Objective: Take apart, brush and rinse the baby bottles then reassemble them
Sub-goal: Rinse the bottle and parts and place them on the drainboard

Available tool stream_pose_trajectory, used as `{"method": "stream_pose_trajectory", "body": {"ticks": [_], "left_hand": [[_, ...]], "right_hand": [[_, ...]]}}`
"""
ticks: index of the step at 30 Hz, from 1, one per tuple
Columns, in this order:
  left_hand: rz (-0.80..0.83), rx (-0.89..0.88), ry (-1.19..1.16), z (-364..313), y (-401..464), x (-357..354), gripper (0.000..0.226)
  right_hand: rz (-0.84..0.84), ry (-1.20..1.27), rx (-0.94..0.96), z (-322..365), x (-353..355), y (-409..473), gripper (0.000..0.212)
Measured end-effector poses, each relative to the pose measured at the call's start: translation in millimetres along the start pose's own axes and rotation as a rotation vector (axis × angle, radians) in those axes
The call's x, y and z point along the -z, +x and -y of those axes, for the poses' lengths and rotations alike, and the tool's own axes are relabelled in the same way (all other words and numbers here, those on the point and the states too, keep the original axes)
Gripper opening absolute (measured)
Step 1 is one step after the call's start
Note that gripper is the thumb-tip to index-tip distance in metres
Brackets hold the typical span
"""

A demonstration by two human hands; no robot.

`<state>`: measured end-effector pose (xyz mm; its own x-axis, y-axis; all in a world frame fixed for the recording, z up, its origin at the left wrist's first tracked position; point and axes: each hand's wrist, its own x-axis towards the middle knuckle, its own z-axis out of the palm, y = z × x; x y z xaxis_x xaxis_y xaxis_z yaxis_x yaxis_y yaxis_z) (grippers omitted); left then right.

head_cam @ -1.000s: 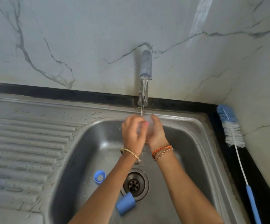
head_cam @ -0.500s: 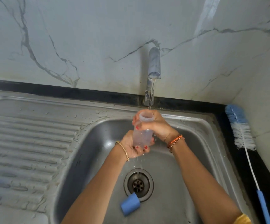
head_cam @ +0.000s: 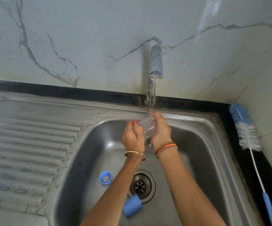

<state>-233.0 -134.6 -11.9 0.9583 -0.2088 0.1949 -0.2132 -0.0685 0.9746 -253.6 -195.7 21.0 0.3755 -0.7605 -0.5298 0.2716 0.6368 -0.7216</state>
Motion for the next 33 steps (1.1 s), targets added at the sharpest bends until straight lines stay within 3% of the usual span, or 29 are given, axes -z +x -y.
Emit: {"method": "stream_pose_trajectory", "body": {"ticks": [2, 4, 5, 7, 11, 14, 17, 20, 21, 24, 28, 31, 33], "left_hand": [[0.105, -0.108, -0.02, 6.7, 3.3, 0.3, 0.039], [0.223, 0.155, -0.223, 7.0, 13.0, -0.4, 0.021], [0.305, 0.335, -0.379, 1.8, 16.0, 1.2, 0.024], [0.434, 0.6, -0.626, -0.8, 18.1, 8.1, 0.041], [0.46, 0.872, -0.783, 4.7, 5.7, 33.7, 0.034], [0.395, 0.956, -0.691, 18.1, -6.5, 53.4, 0.035], [0.301, 0.906, -0.505, 23.5, -4.6, 65.4, 0.041], [0.3, 0.766, -0.373, 15.7, 4.3, 69.6, 0.038], [0.297, 0.739, -0.344, 15.7, 6.0, 70.4, 0.037], [0.306, 0.747, -0.313, 16.6, 8.5, 75.4, 0.029], [0.322, 0.734, -0.284, 9.3, 11.4, 83.2, 0.019], [0.28, 0.563, -0.169, 8.6, 14.8, 88.0, 0.012], [0.271, 0.494, -0.092, 10.2, 13.3, 89.5, 0.009]], "right_hand": [[0.138, 0.07, -0.121, 4.7, 3.6, -2.5, 0.044], [0.197, -0.003, -0.086, 10.7, 6.2, -2.2, 0.028], [0.211, -0.068, -0.028, 11.3, 8.1, -3.2, 0.021], [0.249, -0.26, 0.138, 7.6, 9.9, -13.4, 0.027], [0.312, -1.0, 0.563, -11.9, 16.1, -24.3, 0.059], [0.198, -0.952, 0.766, -1.2, 18.8, -30.2, 0.061], [0.052, -0.917, 0.953, -5.0, 24.0, -32.5, 0.062], [0.176, -1.246, 0.722, -11.8, 25.5, -33.9, 0.063], [0.15, -1.256, 0.7, -10.6, 27.1, -33.6, 0.063], [0.03, -1.03, 0.907, -14.0, 27.2, -36.1, 0.064], [0.099, -1.359, 0.717, -21.9, 27.3, -32.4, 0.064], [-0.018, -1.098, 0.913, -14.4, 27.8, -34.4, 0.063], [0.012, -1.15, 0.877, -17.2, 28.3, -32.5, 0.062]]}}
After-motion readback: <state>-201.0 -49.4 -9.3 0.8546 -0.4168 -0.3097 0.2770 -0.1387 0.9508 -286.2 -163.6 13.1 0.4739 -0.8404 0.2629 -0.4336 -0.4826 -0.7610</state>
